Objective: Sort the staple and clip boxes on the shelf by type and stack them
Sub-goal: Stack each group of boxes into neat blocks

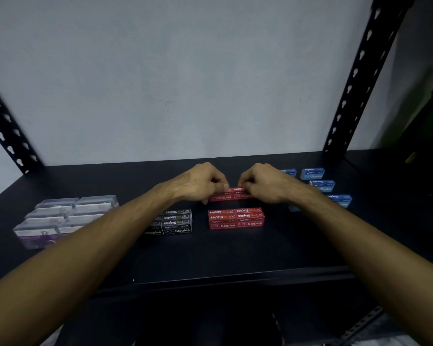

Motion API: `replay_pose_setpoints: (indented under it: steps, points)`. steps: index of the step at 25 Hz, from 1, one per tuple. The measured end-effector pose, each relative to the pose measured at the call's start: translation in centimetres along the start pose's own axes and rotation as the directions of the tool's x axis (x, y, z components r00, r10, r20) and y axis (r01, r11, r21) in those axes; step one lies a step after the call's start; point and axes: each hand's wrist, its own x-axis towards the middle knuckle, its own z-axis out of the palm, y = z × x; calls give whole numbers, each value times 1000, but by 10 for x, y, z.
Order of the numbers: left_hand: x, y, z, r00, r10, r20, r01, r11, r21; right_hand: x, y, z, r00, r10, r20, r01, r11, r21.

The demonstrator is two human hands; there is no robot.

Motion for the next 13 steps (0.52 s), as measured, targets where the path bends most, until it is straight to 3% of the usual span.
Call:
replay_pose_setpoints:
  steps: [13]
  points:
    - [-26, 18, 1, 993, 16, 113, -17, 1000, 3, -33, -8, 4, 997, -11, 78, 9, 1000, 26]
